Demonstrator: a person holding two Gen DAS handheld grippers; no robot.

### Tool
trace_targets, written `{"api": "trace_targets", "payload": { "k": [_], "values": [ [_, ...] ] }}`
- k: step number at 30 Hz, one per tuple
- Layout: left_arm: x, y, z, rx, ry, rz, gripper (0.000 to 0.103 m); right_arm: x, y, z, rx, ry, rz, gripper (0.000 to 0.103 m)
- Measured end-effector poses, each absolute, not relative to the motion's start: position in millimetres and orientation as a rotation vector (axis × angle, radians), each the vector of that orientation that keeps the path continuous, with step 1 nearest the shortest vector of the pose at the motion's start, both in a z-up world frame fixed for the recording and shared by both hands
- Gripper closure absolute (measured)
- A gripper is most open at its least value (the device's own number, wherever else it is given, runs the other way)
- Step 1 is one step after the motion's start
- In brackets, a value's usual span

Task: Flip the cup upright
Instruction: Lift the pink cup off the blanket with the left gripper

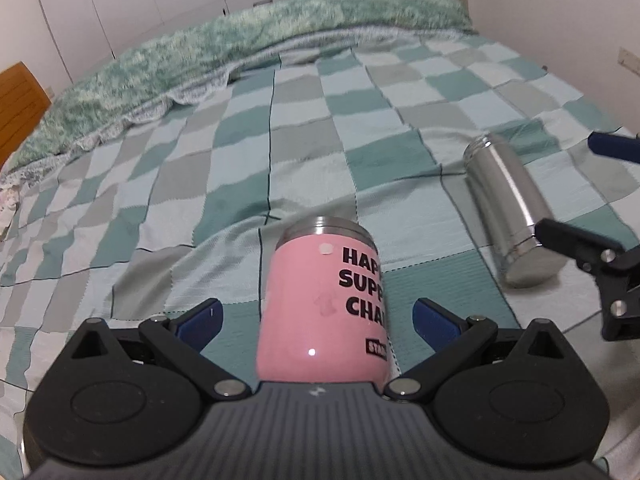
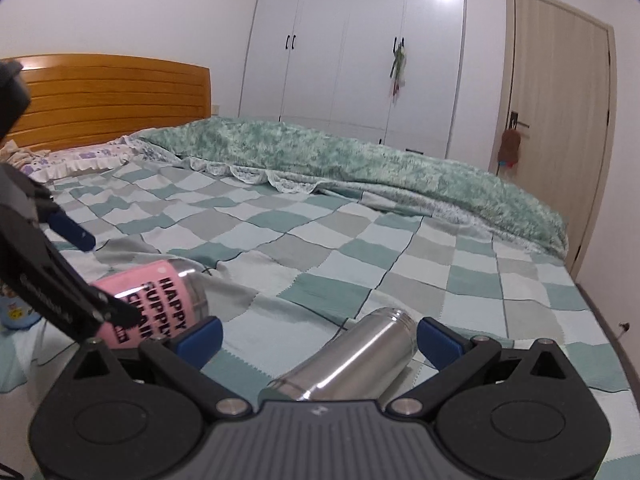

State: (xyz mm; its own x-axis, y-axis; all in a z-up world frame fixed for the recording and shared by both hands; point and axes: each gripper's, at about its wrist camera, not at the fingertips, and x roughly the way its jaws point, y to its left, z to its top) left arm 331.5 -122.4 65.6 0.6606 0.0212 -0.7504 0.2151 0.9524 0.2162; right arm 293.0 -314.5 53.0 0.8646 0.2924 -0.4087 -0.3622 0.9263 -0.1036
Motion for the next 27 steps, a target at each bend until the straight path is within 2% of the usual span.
{"api": "trace_targets", "payload": {
  "k": [9, 10, 11, 27],
  "values": [
    [372.8, -127.7, 37.7, 0.315, 0.976, -0.088, 0.0, 318.0, -327.0, 40.4, -0.108, 0.461, 0.383, 0.0],
    [375.7, -129.3, 32.5, 0.324, 0.998, -0.089, 0.005, 319.6, -326.9, 39.6, -0.105, 0.465, 0.384, 0.0],
    [378.9, -130.5, 26.6, 0.329, 1.03, -0.089, 0.018, 320.8, -327.4, 38.2, -0.102, 0.469, 0.384, 0.0],
    [351.8, -131.1, 39.0, 0.293, 1.032, -0.11, 0.019, 293.5, -333.1, 49.8, -0.058, 0.409, 0.377, 0.0]
  ]
}}
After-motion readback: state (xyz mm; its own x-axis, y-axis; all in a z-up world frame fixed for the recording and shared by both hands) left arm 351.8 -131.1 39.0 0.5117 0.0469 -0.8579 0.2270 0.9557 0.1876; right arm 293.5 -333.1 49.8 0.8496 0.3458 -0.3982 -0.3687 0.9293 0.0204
